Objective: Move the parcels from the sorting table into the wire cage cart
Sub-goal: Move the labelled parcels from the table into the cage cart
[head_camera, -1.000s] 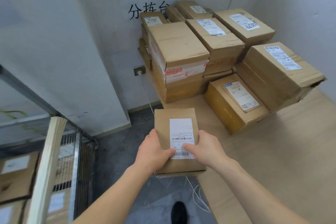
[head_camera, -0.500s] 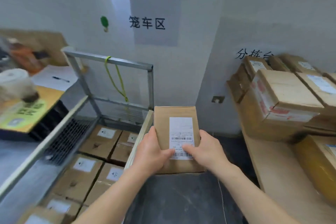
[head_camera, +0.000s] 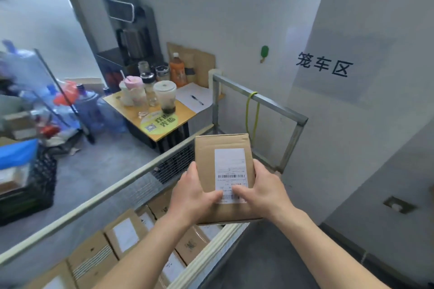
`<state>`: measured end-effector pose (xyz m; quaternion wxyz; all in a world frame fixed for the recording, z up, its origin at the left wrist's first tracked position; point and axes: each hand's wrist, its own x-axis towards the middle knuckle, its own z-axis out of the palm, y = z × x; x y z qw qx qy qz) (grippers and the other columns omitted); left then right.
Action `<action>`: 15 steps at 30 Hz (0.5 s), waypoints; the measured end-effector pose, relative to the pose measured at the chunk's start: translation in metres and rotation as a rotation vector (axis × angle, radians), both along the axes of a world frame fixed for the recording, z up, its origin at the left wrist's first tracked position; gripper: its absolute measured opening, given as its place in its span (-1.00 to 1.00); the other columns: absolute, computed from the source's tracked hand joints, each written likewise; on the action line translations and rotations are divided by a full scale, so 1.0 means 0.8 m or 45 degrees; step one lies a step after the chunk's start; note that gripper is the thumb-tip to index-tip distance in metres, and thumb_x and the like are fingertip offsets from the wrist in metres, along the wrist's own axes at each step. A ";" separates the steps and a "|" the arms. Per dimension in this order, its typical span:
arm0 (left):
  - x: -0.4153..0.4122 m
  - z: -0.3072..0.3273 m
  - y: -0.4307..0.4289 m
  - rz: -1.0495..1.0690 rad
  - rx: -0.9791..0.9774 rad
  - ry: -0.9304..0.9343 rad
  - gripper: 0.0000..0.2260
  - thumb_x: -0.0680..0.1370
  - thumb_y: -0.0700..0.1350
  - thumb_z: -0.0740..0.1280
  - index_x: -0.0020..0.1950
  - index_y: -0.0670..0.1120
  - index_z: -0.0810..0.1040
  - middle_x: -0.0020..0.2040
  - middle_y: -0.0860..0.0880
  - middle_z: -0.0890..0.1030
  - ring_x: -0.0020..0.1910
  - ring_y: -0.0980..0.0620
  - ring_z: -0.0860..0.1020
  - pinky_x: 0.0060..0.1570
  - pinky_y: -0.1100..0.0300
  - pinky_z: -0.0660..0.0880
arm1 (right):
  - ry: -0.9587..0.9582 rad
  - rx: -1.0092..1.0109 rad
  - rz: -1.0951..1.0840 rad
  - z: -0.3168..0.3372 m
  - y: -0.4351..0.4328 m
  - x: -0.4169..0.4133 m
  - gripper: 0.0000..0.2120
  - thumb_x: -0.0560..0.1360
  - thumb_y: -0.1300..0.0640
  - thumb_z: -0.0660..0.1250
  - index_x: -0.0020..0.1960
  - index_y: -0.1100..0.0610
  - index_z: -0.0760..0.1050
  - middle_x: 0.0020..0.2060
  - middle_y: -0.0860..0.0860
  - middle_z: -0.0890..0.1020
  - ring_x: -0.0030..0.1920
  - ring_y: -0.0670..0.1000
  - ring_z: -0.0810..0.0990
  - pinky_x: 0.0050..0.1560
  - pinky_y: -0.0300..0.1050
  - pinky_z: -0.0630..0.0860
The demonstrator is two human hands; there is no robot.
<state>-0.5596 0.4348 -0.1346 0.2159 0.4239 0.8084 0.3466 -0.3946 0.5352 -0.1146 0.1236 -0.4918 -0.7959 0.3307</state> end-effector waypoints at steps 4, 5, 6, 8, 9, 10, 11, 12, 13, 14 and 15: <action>-0.009 0.006 -0.008 0.205 -0.002 -0.006 -0.39 0.31 0.07 0.58 0.26 0.06 0.38 0.12 0.04 0.58 0.05 0.03 0.58 0.05 -0.01 0.59 | -0.010 0.038 0.193 0.003 0.019 -0.031 -0.49 0.36 -0.17 0.49 0.19 -0.13 0.34 0.03 -0.17 0.66 0.02 -0.04 0.64 0.02 -0.02 0.56; -0.010 0.007 -0.010 0.251 -0.004 -0.003 -0.38 0.32 0.07 0.59 0.27 0.06 0.38 0.12 0.04 0.58 0.06 0.02 0.58 0.06 -0.01 0.59 | -0.003 0.039 0.237 0.002 0.024 -0.037 -0.49 0.36 -0.17 0.50 0.19 -0.14 0.34 0.04 -0.17 0.66 0.01 -0.05 0.63 0.01 -0.03 0.55; -0.010 0.007 -0.012 0.293 -0.007 -0.001 -0.37 0.32 0.07 0.59 0.28 0.06 0.38 0.13 0.04 0.59 0.06 0.02 0.58 0.07 -0.01 0.58 | 0.006 0.042 0.280 0.002 0.027 -0.043 -0.49 0.36 -0.17 0.51 0.19 -0.13 0.34 0.04 -0.17 0.66 -0.01 -0.07 0.62 -0.03 -0.07 0.54; -0.010 0.005 -0.020 0.373 -0.015 -0.008 -0.36 0.33 0.07 0.59 0.30 0.05 0.38 0.14 0.04 0.59 0.08 0.02 0.58 0.09 -0.02 0.58 | 0.012 0.062 0.361 -0.001 0.029 -0.054 -0.49 0.35 -0.16 0.53 0.17 -0.12 0.35 0.04 -0.17 0.65 -0.06 -0.10 0.58 -0.11 -0.13 0.47; -0.010 0.004 -0.024 0.413 -0.018 -0.015 -0.36 0.32 0.07 0.59 0.31 0.05 0.37 0.15 0.04 0.59 0.08 0.02 0.58 0.10 -0.02 0.57 | 0.014 0.073 0.394 -0.002 0.029 -0.060 -0.49 0.34 -0.16 0.53 0.16 -0.11 0.35 0.03 -0.16 0.64 -0.06 -0.11 0.56 -0.13 -0.15 0.46; -0.010 0.004 -0.028 0.448 -0.019 -0.021 -0.35 0.32 0.07 0.59 0.31 0.05 0.37 0.16 0.04 0.59 0.08 0.02 0.58 0.11 -0.02 0.57 | 0.017 0.079 0.424 -0.004 0.028 -0.066 -0.48 0.33 -0.16 0.53 0.14 -0.11 0.35 0.03 -0.16 0.63 -0.06 -0.11 0.57 -0.13 -0.16 0.47; -0.012 0.003 -0.033 0.479 -0.019 -0.025 -0.34 0.32 0.07 0.59 0.32 0.05 0.37 0.16 0.04 0.59 0.09 0.02 0.58 0.11 -0.02 0.57 | 0.018 0.086 0.452 -0.005 0.027 -0.072 -0.48 0.31 -0.17 0.53 0.13 -0.11 0.34 0.02 -0.17 0.62 -0.04 -0.11 0.58 -0.12 -0.15 0.49; -0.014 0.003 -0.038 0.507 -0.021 -0.027 -0.33 0.32 0.08 0.59 0.33 0.06 0.36 0.17 0.05 0.60 0.09 0.02 0.58 0.12 -0.02 0.56 | 0.015 0.094 0.478 -0.007 0.026 -0.080 -0.47 0.30 -0.19 0.53 0.12 -0.12 0.34 0.01 -0.17 0.62 -0.03 -0.10 0.58 -0.09 -0.13 0.51; -0.017 0.003 -0.043 0.535 -0.025 -0.027 -0.32 0.31 0.08 0.58 0.34 0.06 0.36 0.17 0.05 0.60 0.10 0.03 0.58 0.12 -0.01 0.56 | 0.011 0.103 0.501 -0.008 0.024 -0.088 -0.47 0.29 -0.20 0.52 0.11 -0.12 0.33 0.01 -0.17 0.61 -0.02 -0.09 0.58 -0.06 -0.09 0.54; -0.022 0.001 -0.049 0.564 -0.030 -0.028 -0.32 0.31 0.09 0.59 0.34 0.05 0.36 0.18 0.05 0.60 0.10 0.03 0.58 0.12 0.01 0.56 | 0.008 0.105 0.527 -0.010 0.021 -0.097 -0.47 0.28 -0.21 0.51 0.11 -0.12 0.33 0.01 -0.16 0.61 -0.01 -0.08 0.59 -0.02 -0.05 0.56; -0.027 -0.001 -0.055 0.596 -0.034 -0.030 -0.31 0.31 0.09 0.59 0.34 0.05 0.36 0.18 0.05 0.60 0.10 0.03 0.58 0.10 0.05 0.55 | 0.007 0.101 0.556 -0.012 0.017 -0.107 -0.46 0.28 -0.22 0.51 0.11 -0.11 0.33 0.01 -0.16 0.61 0.00 -0.07 0.59 0.01 -0.02 0.58</action>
